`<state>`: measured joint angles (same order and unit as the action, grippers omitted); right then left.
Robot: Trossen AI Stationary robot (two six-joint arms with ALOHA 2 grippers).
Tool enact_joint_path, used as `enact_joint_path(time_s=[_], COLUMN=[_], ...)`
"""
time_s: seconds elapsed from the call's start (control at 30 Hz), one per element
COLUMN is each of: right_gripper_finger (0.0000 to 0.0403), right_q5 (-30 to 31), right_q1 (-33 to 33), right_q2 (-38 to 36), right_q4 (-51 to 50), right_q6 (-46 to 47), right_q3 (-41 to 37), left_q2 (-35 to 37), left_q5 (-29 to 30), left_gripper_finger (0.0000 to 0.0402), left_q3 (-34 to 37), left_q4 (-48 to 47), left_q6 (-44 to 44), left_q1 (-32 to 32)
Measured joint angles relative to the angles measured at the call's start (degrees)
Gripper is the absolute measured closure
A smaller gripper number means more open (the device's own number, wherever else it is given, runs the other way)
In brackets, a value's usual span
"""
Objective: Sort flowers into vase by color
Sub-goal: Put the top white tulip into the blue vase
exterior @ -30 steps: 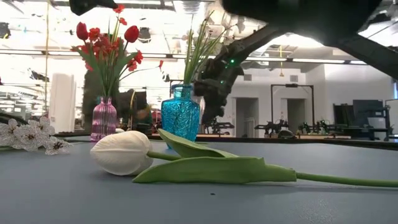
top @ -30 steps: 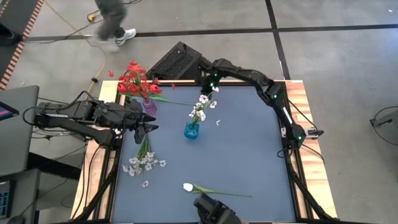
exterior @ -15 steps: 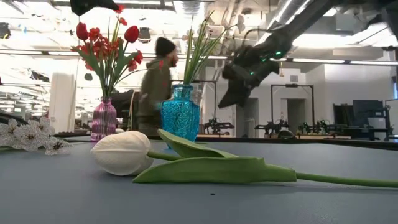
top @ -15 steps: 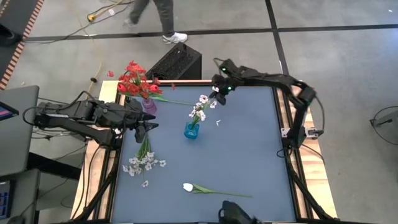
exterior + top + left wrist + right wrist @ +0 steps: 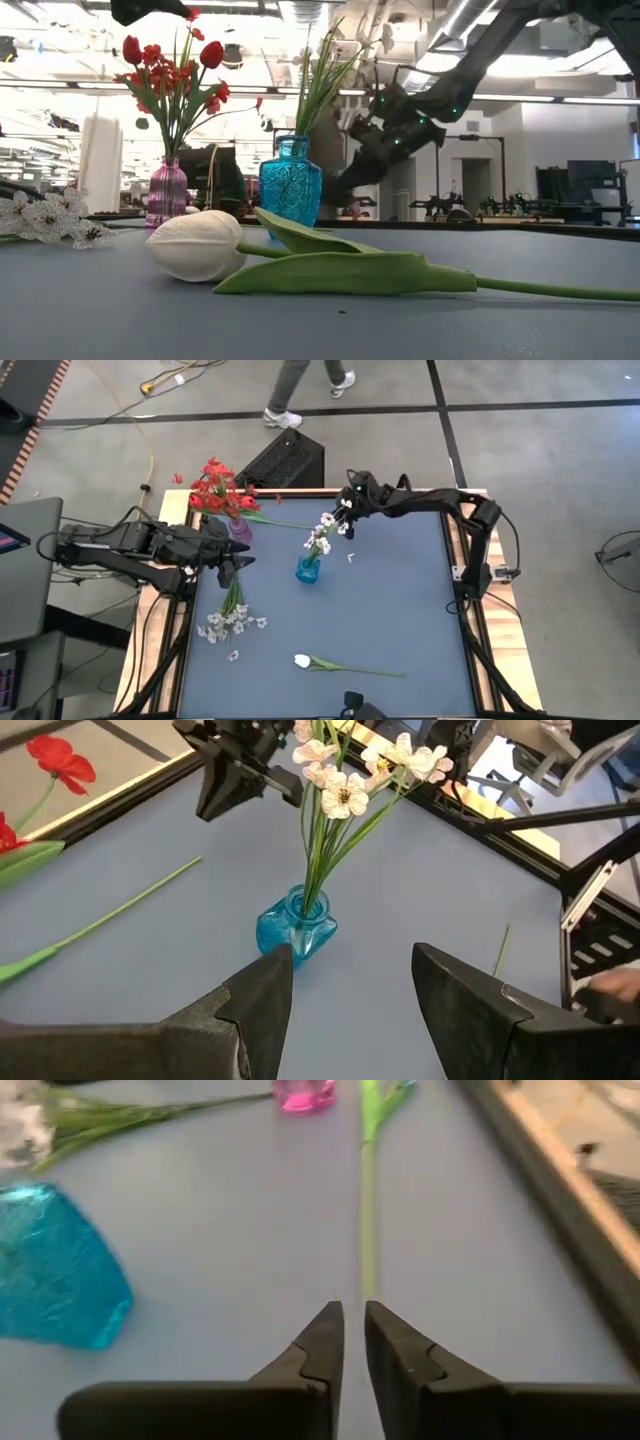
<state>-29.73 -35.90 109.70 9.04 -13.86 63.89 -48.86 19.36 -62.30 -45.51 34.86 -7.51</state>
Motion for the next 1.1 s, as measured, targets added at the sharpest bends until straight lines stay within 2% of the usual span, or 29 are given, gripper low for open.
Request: enact_joint_path(time_s=[0.1,0.17,0.33,0.37,0.53,0.67,0.83,1.03,1.1], right_gripper_finger=[0.0304,0.0282,0.0226,0.0216,0.0182,0.0177,0.0176,0.0198,0.0207], right_q5=[-0.54,1.59,20.37,22.35,17.41,18.15,20.53,24.65,25.09], right_q1=[1.53,2.83,6.07,6.56,6.44,5.78,5.77,7.5,7.68], right_q2=[2.15,2.97,3.15,3.2,3.32,6.13,9.59,14.04,14.11], right_q4=[-1.3,-1.32,-1.81,-1.87,-2.96,-4.64,-10.03,-25.79,-27.6], right_q6=[-2.32,-3.75,-4.2,-4.2,-4.76,-4.45,-4.69,-10.69,-10.11], right_q3=[-0.03,-0.15,0.01,-0.02,0.68,2.46,9.43,19.62,20.59], left_q2=[0.0,0.0,0.0,0.0,0.0,-0.01,-0.02,-0.02,-0.02], left_q5=[-0.02,-0.02,-0.02,-0.02,-0.05,-0.08,-0.69,-0.95,-1.08], left_gripper_finger=[0.0207,0.0207,0.0207,0.0207,0.0207,0.0207,0.0207,0.0207,0.0207], left_q3=[0.0,0.0,0.0,0.0,0.0,0.0,0.0,0.0,0.0], left_q4=[0.0,0.0,0.0,0.0,0.0,0.0,0.0,0.0,-0.02], left_q6=[1.06,1.31,1.42,1.42,1.41,1.42,1.67,2.71,2.97], left_q1=[0.0,0.0,0.0,0.0,0.0,0.0,0.0,-0.02,-0.03])
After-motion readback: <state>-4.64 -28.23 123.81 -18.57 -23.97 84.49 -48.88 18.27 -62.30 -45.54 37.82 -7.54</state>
